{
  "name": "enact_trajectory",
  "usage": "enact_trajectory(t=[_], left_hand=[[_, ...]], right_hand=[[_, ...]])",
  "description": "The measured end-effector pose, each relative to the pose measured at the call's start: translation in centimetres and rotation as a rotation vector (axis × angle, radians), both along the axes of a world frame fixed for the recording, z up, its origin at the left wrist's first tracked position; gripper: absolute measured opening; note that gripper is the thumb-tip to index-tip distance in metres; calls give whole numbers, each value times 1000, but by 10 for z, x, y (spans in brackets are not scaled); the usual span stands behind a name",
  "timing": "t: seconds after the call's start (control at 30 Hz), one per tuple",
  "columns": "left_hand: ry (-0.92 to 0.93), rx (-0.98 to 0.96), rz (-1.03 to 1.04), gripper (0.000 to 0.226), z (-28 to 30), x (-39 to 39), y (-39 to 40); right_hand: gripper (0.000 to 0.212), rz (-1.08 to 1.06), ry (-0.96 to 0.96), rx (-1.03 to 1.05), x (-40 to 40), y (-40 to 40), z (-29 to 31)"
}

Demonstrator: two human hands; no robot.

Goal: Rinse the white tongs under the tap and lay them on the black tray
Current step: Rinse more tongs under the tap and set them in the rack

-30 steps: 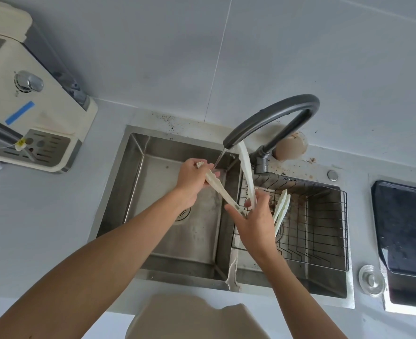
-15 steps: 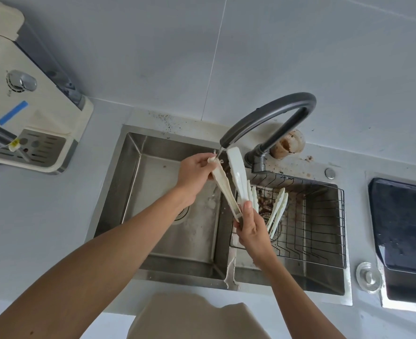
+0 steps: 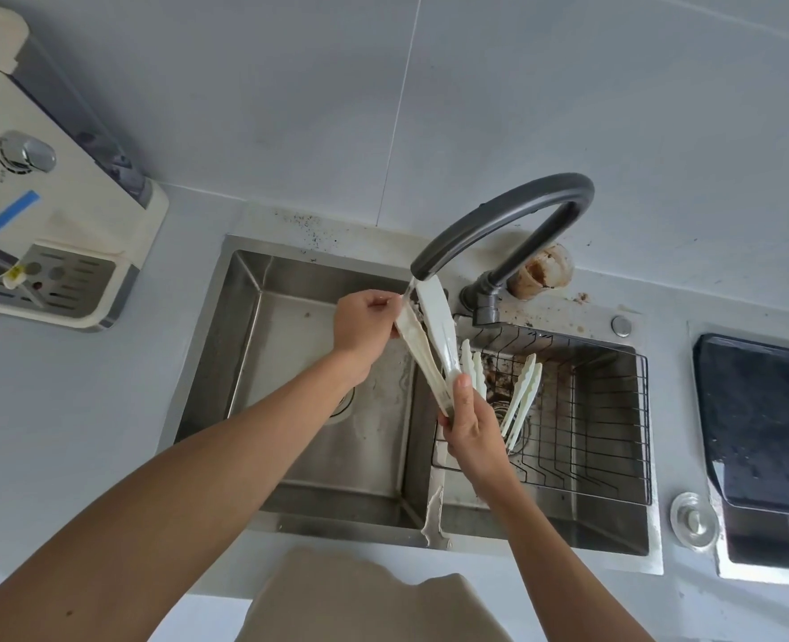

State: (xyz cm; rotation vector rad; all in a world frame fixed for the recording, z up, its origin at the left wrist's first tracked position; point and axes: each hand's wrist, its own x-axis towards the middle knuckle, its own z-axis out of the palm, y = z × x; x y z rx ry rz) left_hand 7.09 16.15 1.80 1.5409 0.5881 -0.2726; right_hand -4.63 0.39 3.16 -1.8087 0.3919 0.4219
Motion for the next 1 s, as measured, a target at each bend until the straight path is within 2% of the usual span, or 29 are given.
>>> enact_trajectory(t=[0.07, 0.17, 0.23, 0.33, 0.5, 0.63, 0.77, 0.83, 1.0], left_hand=[[4, -46, -34, 13, -1, -4, 1], [43, -106, -91, 35, -2, -12, -3], [63, -129, -119, 40, -5, -18, -8], [62, -105, -109, 33, -5, -24, -12], [58, -44, -97, 13, 0, -20, -9], [100, -70, -23, 30, 2, -18, -5], [75, -61, 53, 29, 4, -12, 4], [88, -140, 83, 29, 9, -9, 8], [86, -235, 8, 30, 12, -11, 15]], right_hand=[[50, -8, 7, -6, 3, 1, -1], [47, -7, 21, 15, 11, 7, 2], [52, -18, 23, 40, 15, 11, 1], [64, -13, -6, 63, 19, 15, -1], [63, 41, -65, 45, 17, 16, -5], [61, 60, -56, 4, 12, 13, -10], [65, 25, 42, 44, 7, 2, -9], [61, -14, 100, 79, 3, -5, -10], [51, -66, 117, 85, 0, -12, -9]])
